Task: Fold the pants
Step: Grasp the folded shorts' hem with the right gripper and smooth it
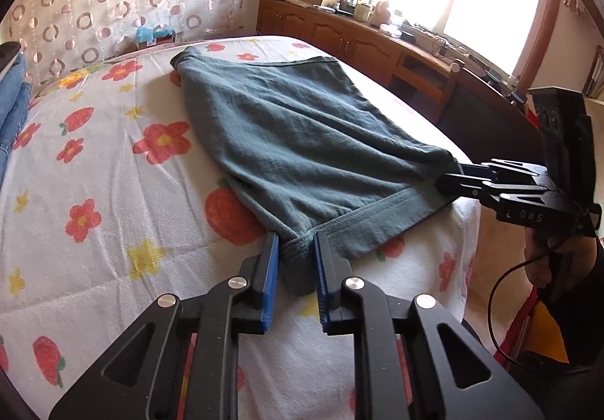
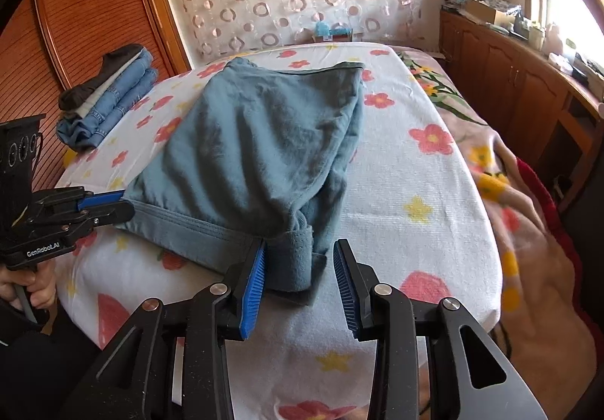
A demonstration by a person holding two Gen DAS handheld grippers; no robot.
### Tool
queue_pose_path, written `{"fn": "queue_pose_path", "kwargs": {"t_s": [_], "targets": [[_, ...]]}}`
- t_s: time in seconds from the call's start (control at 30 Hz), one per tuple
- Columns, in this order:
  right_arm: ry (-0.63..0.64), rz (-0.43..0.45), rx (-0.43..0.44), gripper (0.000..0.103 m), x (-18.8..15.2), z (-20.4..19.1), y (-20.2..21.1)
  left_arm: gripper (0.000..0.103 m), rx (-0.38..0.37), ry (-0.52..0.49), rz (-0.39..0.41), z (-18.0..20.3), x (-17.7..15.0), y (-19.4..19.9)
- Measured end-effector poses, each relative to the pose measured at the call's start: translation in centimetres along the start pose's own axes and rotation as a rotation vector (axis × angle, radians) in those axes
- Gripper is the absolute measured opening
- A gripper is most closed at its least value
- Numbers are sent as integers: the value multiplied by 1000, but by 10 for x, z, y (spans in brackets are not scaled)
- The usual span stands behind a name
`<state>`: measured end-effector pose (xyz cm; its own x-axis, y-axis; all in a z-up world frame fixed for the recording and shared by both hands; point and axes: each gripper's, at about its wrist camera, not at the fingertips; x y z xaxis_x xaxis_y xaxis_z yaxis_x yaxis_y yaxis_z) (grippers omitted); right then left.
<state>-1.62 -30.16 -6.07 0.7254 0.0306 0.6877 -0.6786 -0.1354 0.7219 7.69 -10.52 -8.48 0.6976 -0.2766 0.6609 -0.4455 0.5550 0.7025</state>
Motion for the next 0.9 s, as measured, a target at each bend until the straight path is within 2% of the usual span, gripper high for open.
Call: {"fn": "queue_pose_path", "kwargs": {"t_s": [0.53, 0.83, 0.9], "targets": [[16, -17, 2, 38, -2, -1, -7, 21, -1, 15, -12, -7, -3, -5], [49, -12, -1, 37, -4, -8, -7, 31, -2, 13, -3, -9, -5, -6], [64, -10, -2, 34, -5, -10, -7, 35, -2, 4, -2, -6, -5, -6]]}}
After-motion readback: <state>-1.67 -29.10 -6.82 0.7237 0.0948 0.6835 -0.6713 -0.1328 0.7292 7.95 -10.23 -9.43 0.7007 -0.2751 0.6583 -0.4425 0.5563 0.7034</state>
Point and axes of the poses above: each gripper's, at about its wrist camera, not at the fingertips, and y roughly against the way its jaws point, z to its right, x to its top, and after that the axes turned 6 degrees about -x, right-handed
